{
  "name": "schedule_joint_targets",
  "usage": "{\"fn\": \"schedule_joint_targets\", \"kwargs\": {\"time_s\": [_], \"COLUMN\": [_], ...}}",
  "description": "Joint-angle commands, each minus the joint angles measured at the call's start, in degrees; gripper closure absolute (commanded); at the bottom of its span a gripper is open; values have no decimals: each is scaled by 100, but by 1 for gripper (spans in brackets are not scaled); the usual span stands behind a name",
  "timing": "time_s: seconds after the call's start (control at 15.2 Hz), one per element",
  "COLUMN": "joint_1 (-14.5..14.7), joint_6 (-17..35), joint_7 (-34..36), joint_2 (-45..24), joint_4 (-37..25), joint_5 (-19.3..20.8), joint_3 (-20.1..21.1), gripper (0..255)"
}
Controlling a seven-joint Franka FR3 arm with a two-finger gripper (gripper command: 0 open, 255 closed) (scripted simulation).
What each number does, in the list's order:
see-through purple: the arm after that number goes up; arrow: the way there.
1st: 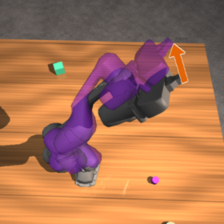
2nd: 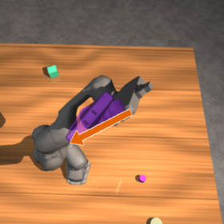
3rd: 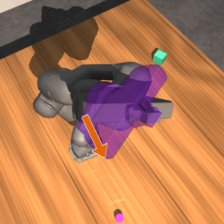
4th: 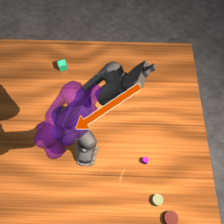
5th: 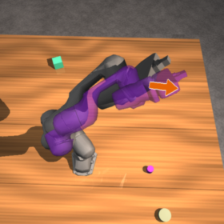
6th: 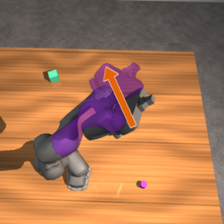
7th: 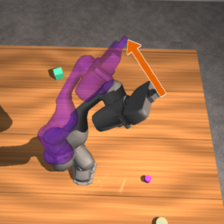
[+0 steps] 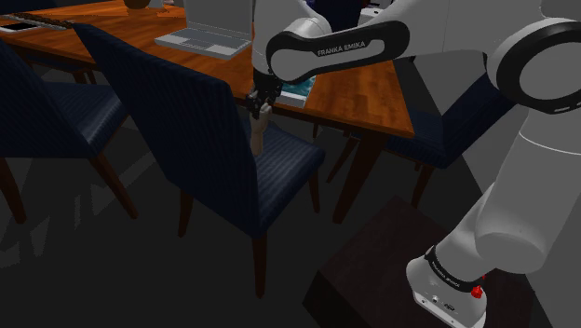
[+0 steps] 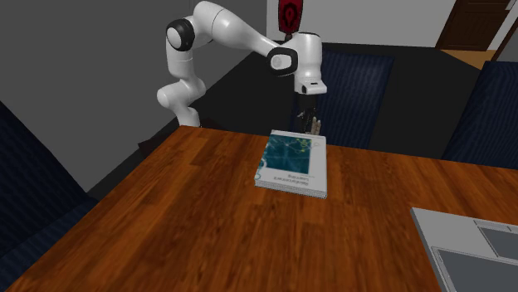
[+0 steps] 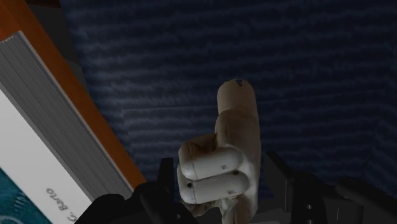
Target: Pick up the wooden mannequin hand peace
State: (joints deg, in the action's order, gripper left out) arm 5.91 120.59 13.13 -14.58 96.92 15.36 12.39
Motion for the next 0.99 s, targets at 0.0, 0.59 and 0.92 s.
{"fn": "schedule_joint_targets", "kwargs": {"time_s": [0.0, 0.59, 0.92], "joint_1": [-5, 1, 8], "joint_6": [-4, -194, -550], "joint_7": [-1, -42, -123], "joint_2": [-4, 29, 79], "joint_4": [10, -153, -466], "joint_5": [2, -28, -79], "joint_3": [-6, 6, 21], "gripper": [255, 255, 255]}}
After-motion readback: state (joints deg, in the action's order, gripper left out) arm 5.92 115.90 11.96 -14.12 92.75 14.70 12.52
